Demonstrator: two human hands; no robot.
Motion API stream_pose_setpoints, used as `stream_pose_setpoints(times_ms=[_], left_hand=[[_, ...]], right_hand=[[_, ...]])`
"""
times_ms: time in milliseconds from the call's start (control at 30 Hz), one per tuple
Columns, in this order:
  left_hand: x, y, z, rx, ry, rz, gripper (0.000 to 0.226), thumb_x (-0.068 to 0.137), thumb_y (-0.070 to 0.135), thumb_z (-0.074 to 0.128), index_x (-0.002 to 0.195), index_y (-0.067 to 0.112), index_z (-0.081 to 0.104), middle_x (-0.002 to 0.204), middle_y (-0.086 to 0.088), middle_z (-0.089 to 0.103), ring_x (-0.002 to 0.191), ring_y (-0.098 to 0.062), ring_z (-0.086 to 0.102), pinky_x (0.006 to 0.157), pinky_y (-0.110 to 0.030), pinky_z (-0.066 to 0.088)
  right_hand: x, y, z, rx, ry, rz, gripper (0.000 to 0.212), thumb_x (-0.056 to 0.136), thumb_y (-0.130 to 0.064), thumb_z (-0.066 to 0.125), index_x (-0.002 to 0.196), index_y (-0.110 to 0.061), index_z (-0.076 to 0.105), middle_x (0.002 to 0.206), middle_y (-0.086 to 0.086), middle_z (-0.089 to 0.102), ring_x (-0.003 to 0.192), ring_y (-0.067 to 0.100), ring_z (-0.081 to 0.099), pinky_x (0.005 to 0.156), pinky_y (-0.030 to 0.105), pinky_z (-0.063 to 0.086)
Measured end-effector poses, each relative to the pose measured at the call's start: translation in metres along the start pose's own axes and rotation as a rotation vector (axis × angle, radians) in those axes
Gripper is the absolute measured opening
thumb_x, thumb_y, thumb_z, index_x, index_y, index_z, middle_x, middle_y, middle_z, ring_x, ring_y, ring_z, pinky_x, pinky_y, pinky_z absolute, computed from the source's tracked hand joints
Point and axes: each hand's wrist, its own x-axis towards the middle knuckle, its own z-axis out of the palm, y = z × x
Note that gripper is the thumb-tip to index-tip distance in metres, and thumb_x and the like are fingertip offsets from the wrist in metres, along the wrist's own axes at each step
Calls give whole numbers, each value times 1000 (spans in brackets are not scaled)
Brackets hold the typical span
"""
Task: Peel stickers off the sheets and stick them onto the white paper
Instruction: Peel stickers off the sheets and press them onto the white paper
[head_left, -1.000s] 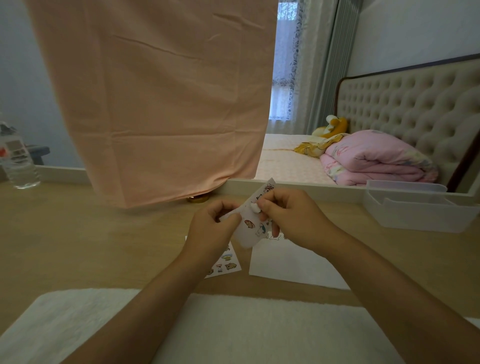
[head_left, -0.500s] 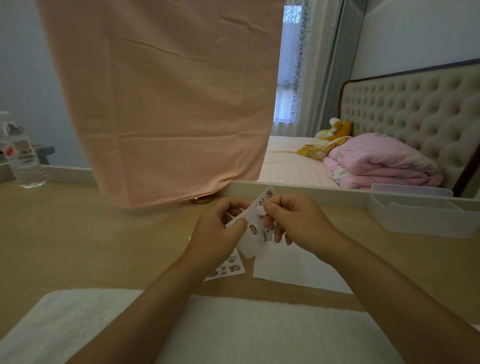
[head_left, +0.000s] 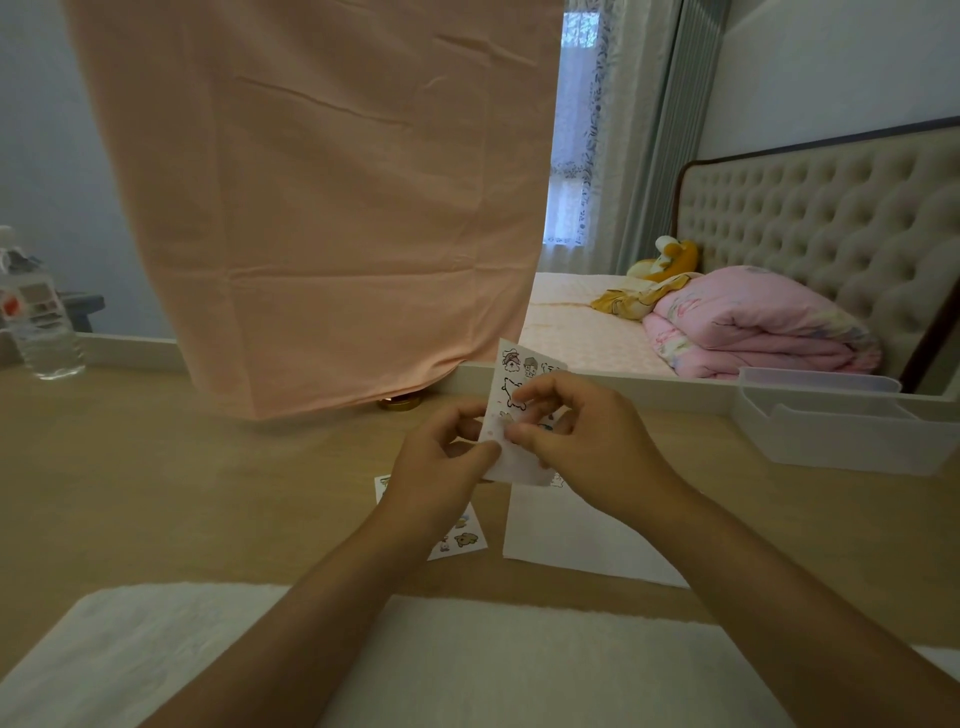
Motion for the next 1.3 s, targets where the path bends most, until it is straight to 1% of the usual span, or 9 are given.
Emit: stream_pose_setpoints(times_ms=[167,300,467,600,700,800,933,1100,1300], left_hand=[[0,0,1,-63,-59,-43,33,92,-3,59,110,23,68,108,-8,71,94,-26,72,83,-43,60],[0,3,2,-177,-83,-125,19,99,19,58,113,10,68,107,-9,73,98,-23,71,84,-38,61],[1,1,2,-39,63,-30,12,96,12,64,102,17,73,94,0,77,86,-14,74,73,-25,60],[1,1,1,-7,114,6,11,92,7,67,97,14,74,90,0,78,82,-11,74,71,-22,60],[2,0,1,11,123,-20,11,92,6,67,97,12,74,91,-2,78,85,-15,74,72,-26,60],[2,2,1,-81,62,-108,15,95,5,59,104,7,70,99,-7,77,90,-24,74,76,-33,61],[2,6,1,-196,-11,-229,29,99,30,59,110,6,69,101,-13,76,92,-29,74,82,-38,60],[1,6,2,-159,126,-252,13,96,16,63,89,8,71,85,-6,78,74,-18,74,64,-26,57],[0,5,5,-145,232,-237,16,94,14,66,90,-1,69,84,-5,78,74,-19,75,60,-26,57]], right_hand=[[1,3,-5,-100,48,-188,7,89,-28,75,96,-29,78,90,-17,73,72,-3,63,66,27,56],[-3,2,-7,-292,15,-350,10,92,-28,71,100,-27,77,90,-14,72,72,4,62,65,29,55],[-1,2,-6,-330,13,-286,11,93,-33,69,102,-31,75,94,-16,73,73,-3,61,67,23,53],[0,4,-6,-194,-30,-177,9,92,-32,70,100,-33,76,90,-18,72,74,2,68,71,35,60],[1,5,-6,-212,-41,-207,8,92,-33,71,98,-34,76,88,-21,71,75,2,69,72,36,60],[-1,6,-5,-344,-2,-354,9,91,-34,72,98,-31,78,90,-18,74,74,1,67,67,31,58],[-1,10,-2,-427,31,-562,19,92,-35,65,101,-27,80,97,-9,78,81,8,71,62,30,58],[-2,17,-2,-557,53,-751,27,98,-37,56,98,-22,79,97,-3,78,84,17,74,56,34,58],[-1,21,1,-632,55,-883,19,99,-26,62,100,-16,78,97,3,77,77,26,73,54,37,56]])
